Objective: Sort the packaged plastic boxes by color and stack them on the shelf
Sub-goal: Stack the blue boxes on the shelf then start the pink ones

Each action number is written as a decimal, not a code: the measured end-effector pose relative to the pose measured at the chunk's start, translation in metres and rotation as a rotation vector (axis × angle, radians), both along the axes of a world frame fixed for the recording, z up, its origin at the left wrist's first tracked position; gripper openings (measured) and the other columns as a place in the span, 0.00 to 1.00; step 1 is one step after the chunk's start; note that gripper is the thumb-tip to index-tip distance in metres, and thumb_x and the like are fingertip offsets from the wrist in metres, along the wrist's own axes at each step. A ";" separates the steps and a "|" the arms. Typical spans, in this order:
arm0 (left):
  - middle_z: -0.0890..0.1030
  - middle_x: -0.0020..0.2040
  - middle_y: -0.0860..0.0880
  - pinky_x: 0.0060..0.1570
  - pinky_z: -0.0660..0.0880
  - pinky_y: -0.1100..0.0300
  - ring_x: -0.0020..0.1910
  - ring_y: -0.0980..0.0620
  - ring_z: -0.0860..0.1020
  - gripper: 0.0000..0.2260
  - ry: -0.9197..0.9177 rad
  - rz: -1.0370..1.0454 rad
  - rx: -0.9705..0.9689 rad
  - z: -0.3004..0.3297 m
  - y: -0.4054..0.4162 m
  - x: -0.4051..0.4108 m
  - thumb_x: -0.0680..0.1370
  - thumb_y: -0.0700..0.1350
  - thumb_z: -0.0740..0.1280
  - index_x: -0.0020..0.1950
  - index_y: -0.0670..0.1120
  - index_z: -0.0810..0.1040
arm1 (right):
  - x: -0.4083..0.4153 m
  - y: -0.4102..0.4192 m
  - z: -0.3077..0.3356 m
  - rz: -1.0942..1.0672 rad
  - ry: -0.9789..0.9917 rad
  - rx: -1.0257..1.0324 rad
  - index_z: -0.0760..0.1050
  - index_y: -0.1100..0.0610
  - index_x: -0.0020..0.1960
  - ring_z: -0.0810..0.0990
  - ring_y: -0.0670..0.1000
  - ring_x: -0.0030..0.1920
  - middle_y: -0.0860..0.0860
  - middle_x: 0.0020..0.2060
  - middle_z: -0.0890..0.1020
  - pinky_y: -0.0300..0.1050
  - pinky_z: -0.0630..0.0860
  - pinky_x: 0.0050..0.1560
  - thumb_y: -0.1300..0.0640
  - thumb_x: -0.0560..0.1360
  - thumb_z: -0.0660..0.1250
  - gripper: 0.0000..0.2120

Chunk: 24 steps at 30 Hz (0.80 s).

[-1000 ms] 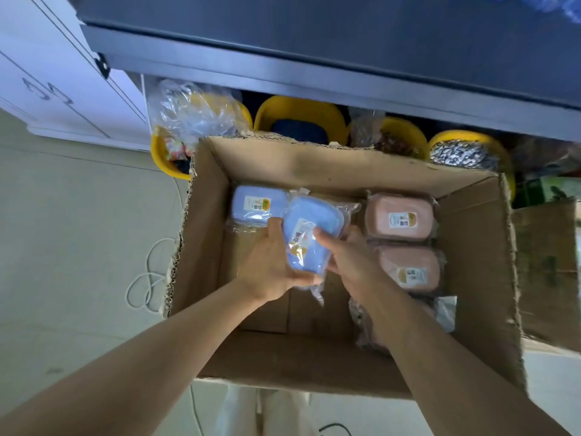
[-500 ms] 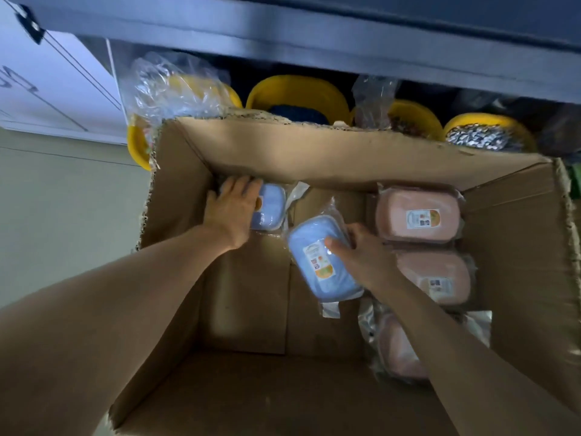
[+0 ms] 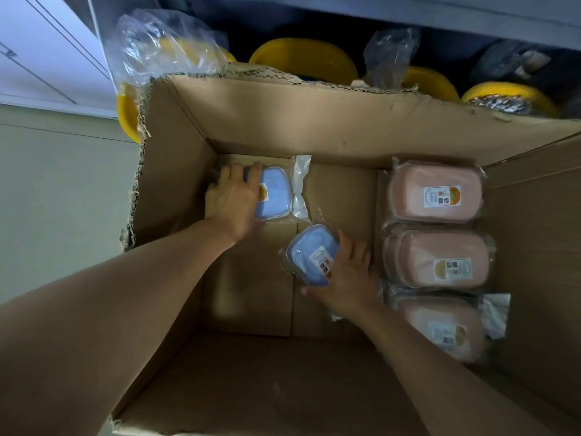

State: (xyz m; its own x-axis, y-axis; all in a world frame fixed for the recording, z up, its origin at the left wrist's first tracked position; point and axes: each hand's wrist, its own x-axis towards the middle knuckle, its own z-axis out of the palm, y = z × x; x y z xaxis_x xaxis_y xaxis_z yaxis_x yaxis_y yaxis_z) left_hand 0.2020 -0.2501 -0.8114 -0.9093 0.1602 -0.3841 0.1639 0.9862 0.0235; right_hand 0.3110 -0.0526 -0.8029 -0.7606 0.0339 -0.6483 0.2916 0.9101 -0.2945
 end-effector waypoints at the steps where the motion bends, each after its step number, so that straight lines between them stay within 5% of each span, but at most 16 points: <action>1: 0.66 0.67 0.40 0.51 0.73 0.49 0.65 0.41 0.65 0.39 0.001 0.010 0.009 0.000 0.001 0.001 0.70 0.50 0.74 0.74 0.46 0.56 | 0.005 -0.001 -0.005 0.056 0.014 0.057 0.42 0.55 0.75 0.56 0.57 0.69 0.56 0.69 0.54 0.55 0.63 0.68 0.39 0.62 0.76 0.57; 4: 0.66 0.67 0.41 0.52 0.72 0.49 0.65 0.41 0.65 0.39 -0.021 0.032 0.043 0.005 0.003 0.003 0.69 0.52 0.74 0.72 0.45 0.58 | 0.006 -0.006 -0.011 0.096 0.062 0.151 0.45 0.56 0.75 0.62 0.58 0.66 0.58 0.67 0.58 0.53 0.68 0.62 0.42 0.66 0.74 0.51; 10: 0.65 0.66 0.42 0.53 0.73 0.50 0.65 0.42 0.64 0.40 -0.018 0.066 0.076 0.046 0.003 0.019 0.69 0.57 0.73 0.74 0.46 0.56 | 0.003 -0.002 0.034 -0.076 0.189 -0.008 0.51 0.54 0.75 0.63 0.56 0.66 0.55 0.66 0.62 0.53 0.69 0.63 0.44 0.68 0.71 0.45; 24: 0.75 0.59 0.49 0.52 0.73 0.51 0.61 0.47 0.71 0.30 0.183 0.089 0.213 0.335 -0.006 0.029 0.69 0.61 0.68 0.66 0.50 0.65 | -0.013 0.040 0.362 -0.051 0.621 -0.005 0.65 0.50 0.70 0.71 0.50 0.58 0.45 0.56 0.71 0.48 0.69 0.61 0.38 0.64 0.65 0.37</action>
